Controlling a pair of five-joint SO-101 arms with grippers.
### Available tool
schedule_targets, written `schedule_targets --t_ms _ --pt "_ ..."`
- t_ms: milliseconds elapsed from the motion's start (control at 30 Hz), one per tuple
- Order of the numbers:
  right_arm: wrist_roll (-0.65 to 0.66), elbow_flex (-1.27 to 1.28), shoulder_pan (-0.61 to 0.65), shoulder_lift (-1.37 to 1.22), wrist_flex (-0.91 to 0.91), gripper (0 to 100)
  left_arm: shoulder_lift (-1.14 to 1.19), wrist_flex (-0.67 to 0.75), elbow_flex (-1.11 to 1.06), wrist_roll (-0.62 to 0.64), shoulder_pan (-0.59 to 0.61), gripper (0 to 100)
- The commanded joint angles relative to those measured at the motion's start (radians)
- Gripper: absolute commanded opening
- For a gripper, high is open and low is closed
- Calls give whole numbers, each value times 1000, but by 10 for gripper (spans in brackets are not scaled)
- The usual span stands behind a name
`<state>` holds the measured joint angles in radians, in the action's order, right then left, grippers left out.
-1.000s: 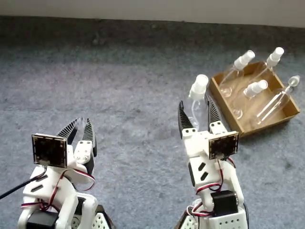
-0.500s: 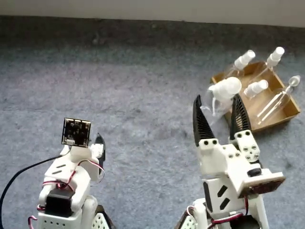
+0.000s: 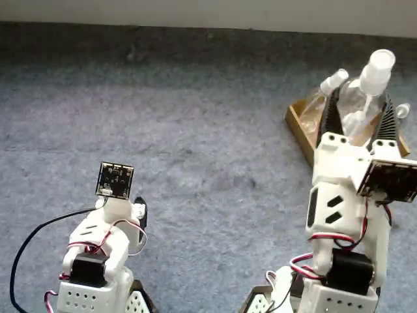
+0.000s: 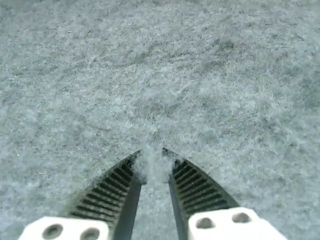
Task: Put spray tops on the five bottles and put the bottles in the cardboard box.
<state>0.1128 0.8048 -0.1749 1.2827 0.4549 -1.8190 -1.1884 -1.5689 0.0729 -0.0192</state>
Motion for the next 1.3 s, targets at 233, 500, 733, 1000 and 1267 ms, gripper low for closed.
schedule_targets --t_ms 233,500,733,1000,1267 --pt "-2 119 -202 -174 -329 40 -7 3 2 5 13 7" --pt "-6 223 -269 -337 -558 40 -7 0 2 5 10 7" --pt "-6 321 -265 -469 -757 40 -7 3 2 5 12 7" --pt "-6 427 -266 -604 -974 40 -7 5 1 5 8 7" --pt "-8 507 -260 -723 -1115 40 -7 5 1 5 8 7"
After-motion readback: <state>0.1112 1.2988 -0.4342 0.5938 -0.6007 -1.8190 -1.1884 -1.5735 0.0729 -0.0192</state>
